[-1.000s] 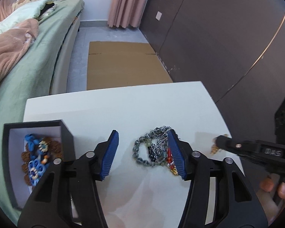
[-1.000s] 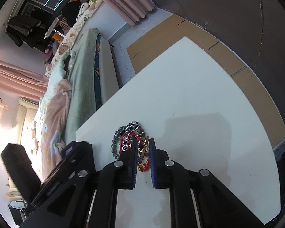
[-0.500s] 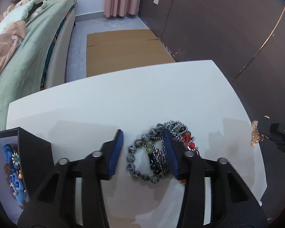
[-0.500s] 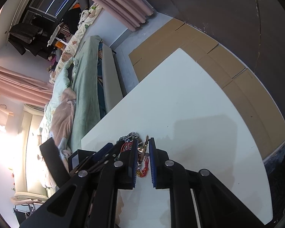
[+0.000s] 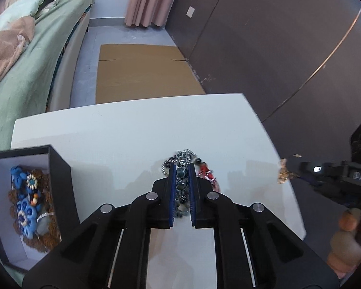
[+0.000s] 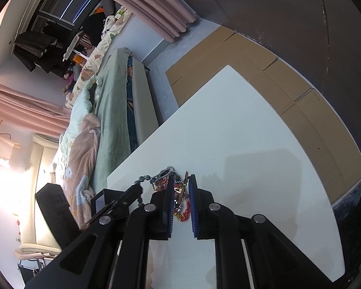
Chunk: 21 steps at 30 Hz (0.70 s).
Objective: Organize jewelry
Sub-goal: 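Lift the grey bead bracelet with the left tool and carry it into the black box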
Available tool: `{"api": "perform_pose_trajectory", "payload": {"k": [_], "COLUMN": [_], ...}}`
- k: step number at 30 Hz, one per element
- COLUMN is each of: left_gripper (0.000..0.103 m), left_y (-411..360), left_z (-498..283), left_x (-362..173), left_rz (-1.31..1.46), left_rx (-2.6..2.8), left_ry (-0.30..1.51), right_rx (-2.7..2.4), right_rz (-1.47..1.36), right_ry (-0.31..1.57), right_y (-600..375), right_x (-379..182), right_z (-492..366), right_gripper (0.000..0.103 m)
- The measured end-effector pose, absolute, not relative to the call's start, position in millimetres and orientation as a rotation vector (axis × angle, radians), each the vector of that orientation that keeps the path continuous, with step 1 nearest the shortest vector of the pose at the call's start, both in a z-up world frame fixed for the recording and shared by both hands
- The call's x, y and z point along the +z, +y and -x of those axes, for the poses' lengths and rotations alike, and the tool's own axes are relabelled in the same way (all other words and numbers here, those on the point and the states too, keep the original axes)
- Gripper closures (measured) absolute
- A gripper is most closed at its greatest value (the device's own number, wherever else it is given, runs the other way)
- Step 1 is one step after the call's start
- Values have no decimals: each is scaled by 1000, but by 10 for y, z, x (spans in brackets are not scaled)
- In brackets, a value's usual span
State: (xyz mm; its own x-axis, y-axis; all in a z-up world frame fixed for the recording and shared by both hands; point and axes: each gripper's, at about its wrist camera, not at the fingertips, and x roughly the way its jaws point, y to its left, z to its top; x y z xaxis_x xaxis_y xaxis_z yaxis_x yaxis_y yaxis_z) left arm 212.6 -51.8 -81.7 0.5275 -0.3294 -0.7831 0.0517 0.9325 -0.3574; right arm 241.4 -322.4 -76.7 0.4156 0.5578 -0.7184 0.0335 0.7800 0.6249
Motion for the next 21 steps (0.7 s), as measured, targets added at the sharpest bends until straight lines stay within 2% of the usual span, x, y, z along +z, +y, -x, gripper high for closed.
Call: {"api": "perform_pose_trajectory", "payload": {"k": [21], "left_gripper": [93], "left_y": [-55], "left_z": [-1370], "left_x": [-7], "left_rz": [422], "left_rx": [-250], "left_ry": [784], "right_rx": [467], "right_rz": [-609], "right_ry": [1029], "right_y": [-2942], "right_x": [-584], "right_z": [-2047], "right_gripper": [91]}}
